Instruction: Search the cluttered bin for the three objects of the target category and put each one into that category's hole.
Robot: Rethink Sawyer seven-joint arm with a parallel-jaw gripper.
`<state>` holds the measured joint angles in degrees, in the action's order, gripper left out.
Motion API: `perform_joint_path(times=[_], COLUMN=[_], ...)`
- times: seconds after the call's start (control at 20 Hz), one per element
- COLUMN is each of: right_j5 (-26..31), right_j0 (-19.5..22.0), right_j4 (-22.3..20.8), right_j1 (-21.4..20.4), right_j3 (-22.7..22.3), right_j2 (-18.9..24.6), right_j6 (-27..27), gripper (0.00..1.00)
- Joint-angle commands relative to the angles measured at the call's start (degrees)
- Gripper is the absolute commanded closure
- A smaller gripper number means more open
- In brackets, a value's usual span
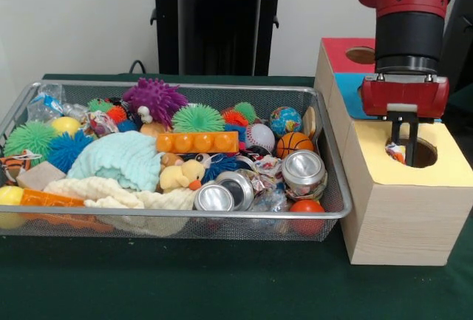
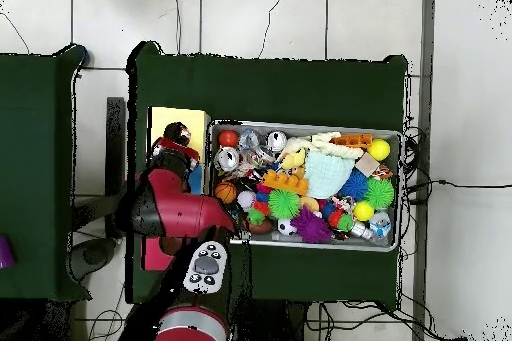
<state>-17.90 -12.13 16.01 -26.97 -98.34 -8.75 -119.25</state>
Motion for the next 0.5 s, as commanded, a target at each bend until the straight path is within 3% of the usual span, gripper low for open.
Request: perform_joint_path(times=[0.05, 0.1, 0.15, 0.2, 0.3, 0.5], right_j5=[13.9, 22.1, 25.2, 32.5, 40.0, 44.2], right_j0=[3.7, 3.4, 2.7, 1.7, 1.7, 3.6], right_j4=[-2.0, -1.7, -1.6, -1.9, -3.5, -6.3], right_j1=[3.9, 4.1, 4.5, 5.6, 6.3, 6.6], right_j3=[6.0, 8.3, 9.7, 13.0, 16.4, 18.0], right_j2=[4.1, 3.0, 1.6, -0.6, -1.4, 0.5], right_j6=[-0.7, 1.9, 2.7, 4.4, 5.3, 5.3], gripper=[1.00, 1.00, 1.00, 1.00, 1.00, 1.00])
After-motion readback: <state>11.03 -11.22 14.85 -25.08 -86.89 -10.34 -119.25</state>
